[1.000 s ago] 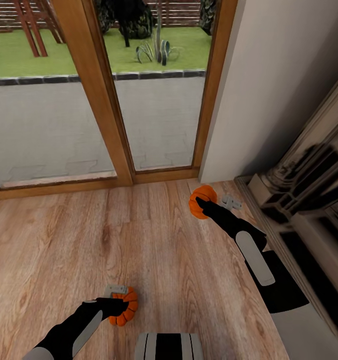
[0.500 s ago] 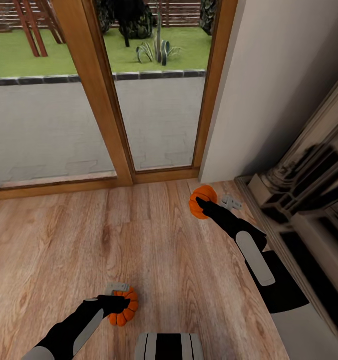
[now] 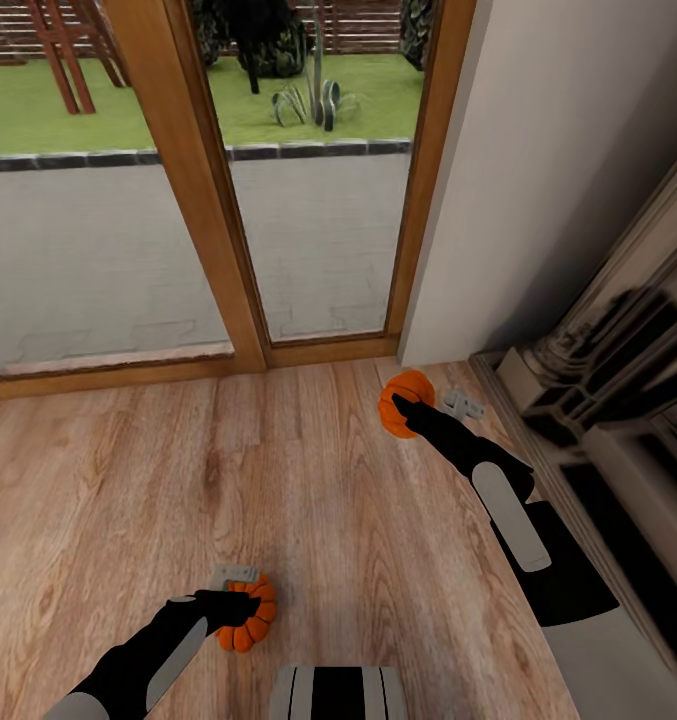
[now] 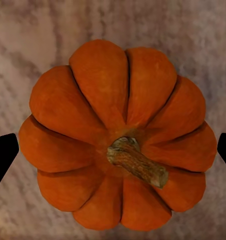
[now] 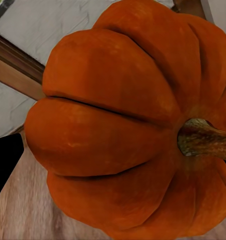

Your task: Place each of the two pumpkins and all three candles from the living room inside a cabinet in the living room (use any cabinet), then make sure every cabinet is closed, and position the cauldron so it is next to a table in the living room.

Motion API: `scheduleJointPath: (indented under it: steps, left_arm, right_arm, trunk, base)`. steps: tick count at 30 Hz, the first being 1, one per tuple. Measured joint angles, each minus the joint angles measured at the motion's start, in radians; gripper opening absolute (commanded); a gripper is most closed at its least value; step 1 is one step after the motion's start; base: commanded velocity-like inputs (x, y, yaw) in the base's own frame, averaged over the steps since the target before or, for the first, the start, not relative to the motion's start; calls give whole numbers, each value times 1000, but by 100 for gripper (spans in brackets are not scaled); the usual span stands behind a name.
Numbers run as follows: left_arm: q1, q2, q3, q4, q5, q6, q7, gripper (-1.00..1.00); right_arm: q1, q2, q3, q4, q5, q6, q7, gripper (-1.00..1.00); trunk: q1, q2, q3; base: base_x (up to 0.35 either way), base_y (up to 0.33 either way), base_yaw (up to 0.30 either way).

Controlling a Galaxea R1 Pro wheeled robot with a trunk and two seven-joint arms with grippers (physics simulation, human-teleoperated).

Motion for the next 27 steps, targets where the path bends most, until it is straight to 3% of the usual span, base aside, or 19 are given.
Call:
scheduleJointPath:
  steps: [11, 17, 27]
  left_arm:
    - [0, 0, 1, 0, -1, 0, 5, 100]
    - [0, -1, 0, 0, 0, 0, 92, 100]
    - [0, -2, -1, 0, 1, 0, 105, 100]
  right_arm:
    - [0, 0, 0, 0, 0, 0, 0, -100]
    - [0, 0, 0, -1, 0, 0, 0, -100]
    - [0, 0, 0, -2, 0, 0, 0, -100]
  trunk:
    - [0, 0, 0]
    - [0, 0, 0]
    - [0, 0, 0]
  base:
    - [0, 0, 0]
    - [0, 0, 0]
    - [0, 0, 0]
